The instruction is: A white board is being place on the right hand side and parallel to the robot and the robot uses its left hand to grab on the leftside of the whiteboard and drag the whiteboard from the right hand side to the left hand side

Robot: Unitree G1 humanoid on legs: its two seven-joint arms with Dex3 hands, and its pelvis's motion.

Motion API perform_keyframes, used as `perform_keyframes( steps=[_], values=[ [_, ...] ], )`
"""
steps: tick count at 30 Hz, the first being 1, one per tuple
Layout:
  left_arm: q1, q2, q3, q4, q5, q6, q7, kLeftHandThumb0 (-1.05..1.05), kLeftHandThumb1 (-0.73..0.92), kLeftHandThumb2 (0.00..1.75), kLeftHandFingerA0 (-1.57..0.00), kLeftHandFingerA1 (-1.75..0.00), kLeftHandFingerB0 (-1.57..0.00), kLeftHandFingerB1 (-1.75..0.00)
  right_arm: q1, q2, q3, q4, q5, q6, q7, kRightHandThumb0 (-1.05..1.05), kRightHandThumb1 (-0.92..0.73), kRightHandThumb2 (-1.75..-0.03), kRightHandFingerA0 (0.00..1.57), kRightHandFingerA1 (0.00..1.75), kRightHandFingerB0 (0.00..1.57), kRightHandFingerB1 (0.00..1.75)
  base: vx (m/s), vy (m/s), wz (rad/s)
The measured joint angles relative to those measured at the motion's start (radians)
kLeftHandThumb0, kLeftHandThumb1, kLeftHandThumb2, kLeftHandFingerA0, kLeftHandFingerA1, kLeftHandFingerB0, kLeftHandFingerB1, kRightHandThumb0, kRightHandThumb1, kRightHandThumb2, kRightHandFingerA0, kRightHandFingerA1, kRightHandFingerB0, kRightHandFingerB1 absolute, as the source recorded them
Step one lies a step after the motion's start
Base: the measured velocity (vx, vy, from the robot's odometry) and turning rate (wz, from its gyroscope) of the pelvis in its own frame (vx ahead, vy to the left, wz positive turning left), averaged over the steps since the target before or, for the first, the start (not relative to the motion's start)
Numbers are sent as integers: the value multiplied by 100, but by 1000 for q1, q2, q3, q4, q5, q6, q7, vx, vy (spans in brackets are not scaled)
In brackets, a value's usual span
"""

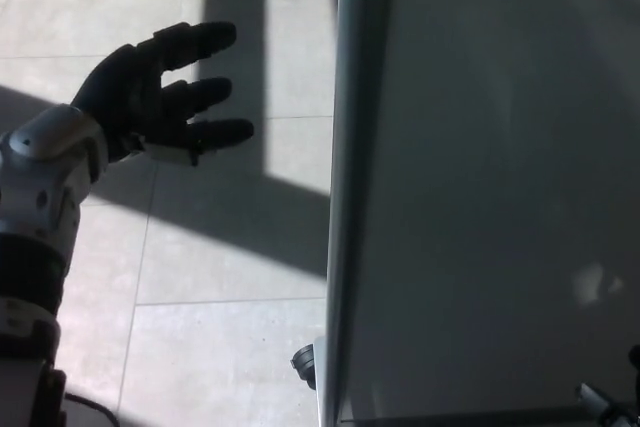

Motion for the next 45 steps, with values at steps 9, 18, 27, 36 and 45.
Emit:
perform_keyframes(
  steps=[9,18,27,36,45],
  values=[
    [-1,-89,-79,-79,31,41,10,-27,12,75,0,-48,0,-49,-3,0,8,0,0,0,-2,-49,-68,-84,54,58,13,38,0,0,0],
    [-1,-168,-132,-152,48,81,21,-45,32,70,-3,-32,-3,-20,-4,0,12,0,3,0,-1,-48,-69,-85,50,56,14,39,0,0,0],
    [-10,-223,-181,-136,84,90,44,-50,33,66,-7,-40,-2,-15,-3,0,21,1,6,-2,0,-47,-69,-85,55,58,15,38,0,0,0],
    [-126,-285,-170,53,107,95,90,-55,43,54,-25,-38,-2,-23,-1,13,35,1,10,-6,8,-37,-82,-64,63,51,23,28,0,0,0],
    [-158,-339,-149,154,138,15,205,-36,61,59,-107,-67,-74,-44,-7,16,53,0,10,-16,7,-47,-68,-85,62,61,18,40,0,0,0]
  ],
)
